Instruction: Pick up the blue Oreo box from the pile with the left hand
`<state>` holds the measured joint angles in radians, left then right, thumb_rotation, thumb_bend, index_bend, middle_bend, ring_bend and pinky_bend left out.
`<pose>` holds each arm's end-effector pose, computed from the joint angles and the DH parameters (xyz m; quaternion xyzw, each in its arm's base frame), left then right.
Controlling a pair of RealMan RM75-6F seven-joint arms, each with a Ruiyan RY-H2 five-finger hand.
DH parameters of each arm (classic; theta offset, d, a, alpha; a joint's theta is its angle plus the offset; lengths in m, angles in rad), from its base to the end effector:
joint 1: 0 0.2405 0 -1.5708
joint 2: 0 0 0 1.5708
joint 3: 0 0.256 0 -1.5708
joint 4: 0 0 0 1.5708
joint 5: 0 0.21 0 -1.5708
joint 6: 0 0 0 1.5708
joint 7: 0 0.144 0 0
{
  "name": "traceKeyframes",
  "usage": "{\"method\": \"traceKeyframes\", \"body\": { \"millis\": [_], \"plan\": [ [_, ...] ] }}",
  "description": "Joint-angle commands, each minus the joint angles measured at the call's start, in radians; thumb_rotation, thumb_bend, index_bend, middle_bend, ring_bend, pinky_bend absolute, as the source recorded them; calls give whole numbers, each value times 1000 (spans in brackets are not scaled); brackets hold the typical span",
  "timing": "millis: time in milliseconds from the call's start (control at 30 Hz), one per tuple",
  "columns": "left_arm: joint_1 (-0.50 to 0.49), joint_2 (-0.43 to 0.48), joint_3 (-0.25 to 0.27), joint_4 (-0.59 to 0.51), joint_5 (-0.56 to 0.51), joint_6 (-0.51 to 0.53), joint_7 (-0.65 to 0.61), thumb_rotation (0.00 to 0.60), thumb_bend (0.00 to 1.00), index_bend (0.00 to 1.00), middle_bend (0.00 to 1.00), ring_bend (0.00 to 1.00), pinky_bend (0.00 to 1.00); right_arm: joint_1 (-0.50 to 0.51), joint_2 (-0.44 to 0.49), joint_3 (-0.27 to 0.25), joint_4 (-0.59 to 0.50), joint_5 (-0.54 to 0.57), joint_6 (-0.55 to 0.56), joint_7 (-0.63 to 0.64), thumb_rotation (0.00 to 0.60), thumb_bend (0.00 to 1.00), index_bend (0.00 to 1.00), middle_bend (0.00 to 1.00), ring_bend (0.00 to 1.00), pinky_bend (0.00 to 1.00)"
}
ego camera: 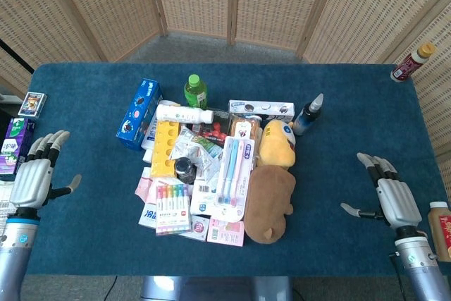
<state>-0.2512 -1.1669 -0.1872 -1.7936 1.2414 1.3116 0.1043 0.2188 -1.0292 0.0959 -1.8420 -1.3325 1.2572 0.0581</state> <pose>-0.2592 0.2483 0.1329 -0.5534 -0.4592 -0.4234 0.5511 -0.2699 -0.2206 0.1478 0.5771 -0.4969 0.4030 0.5075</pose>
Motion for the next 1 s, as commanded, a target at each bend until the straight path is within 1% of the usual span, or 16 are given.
{"method": "traceKeyframes", "body": {
  "millis": [33, 233, 467, 667, 1000],
  "plan": [
    [-61, -42, -51, 20, -93, -56, 57, 600, 340, 0, 7, 30, 0, -5, 5, -1, -1, -5, 6, 8, 453, 0, 0, 94, 0, 0],
    [-141, -112, -96, 97, -209, -136, 84, 600, 329, 0, 0, 0, 0, -18, 18, -7, -4, -11, 15, 26, 455, 0, 0, 94, 0, 0],
    [-231, -200, -147, 188, -313, -222, 63, 600, 329, 0, 0, 0, 0, -36, 35, -14, -8, -27, 32, 59, 451, 0, 0, 94, 0, 0],
    [-291, -269, -170, 253, -359, -285, 17, 600, 328, 0, 0, 0, 0, -52, 50, -23, -7, -36, 39, 93, 453, 0, 0, 94, 0, 0],
    [-359, -376, -180, 387, -392, -307, 5, 600, 328, 0, 0, 0, 0, -73, 78, -27, -3, -40, 46, 160, 453, 0, 0, 94, 0, 0]
  ]
}}
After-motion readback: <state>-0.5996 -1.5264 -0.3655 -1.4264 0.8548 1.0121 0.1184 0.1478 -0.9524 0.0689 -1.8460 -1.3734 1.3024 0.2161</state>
